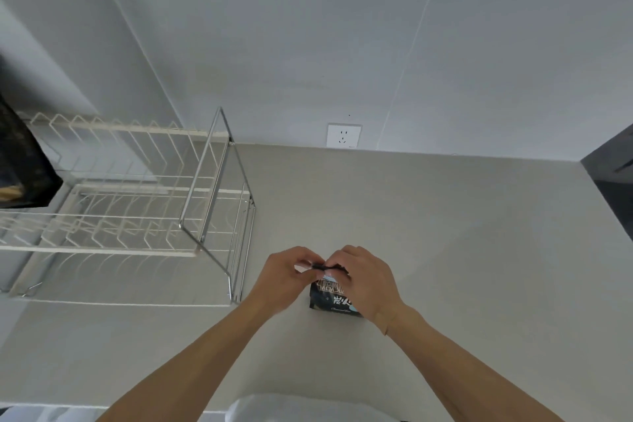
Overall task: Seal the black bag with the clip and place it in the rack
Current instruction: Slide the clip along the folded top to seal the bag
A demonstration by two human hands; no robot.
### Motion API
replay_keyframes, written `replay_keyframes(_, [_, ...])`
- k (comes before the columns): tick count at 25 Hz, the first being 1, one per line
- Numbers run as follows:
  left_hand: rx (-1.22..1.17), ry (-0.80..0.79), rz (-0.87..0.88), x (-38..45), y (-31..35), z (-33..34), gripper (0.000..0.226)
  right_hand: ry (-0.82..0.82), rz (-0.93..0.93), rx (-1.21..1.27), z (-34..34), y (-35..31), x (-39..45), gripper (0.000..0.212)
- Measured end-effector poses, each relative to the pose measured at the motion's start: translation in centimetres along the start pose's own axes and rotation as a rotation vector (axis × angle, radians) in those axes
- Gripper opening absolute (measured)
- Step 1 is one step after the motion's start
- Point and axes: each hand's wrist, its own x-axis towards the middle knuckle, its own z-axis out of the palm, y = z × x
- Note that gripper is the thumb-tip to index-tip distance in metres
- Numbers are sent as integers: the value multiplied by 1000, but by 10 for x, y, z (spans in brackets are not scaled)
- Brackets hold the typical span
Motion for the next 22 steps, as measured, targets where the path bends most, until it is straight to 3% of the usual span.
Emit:
replay_keyframes(8, [-42,-7,4,-2,-1,1,15,-35,32,43,0,1,-3,9])
replay_keyframes(17, [-95,-14,5,-4,-1,5,31,-72,62,94,-8,1,-4,7])
replay_keyframes(22, [-49,-38,-29,-5,1,4,21,-125,57,77,-11,5,-2,4])
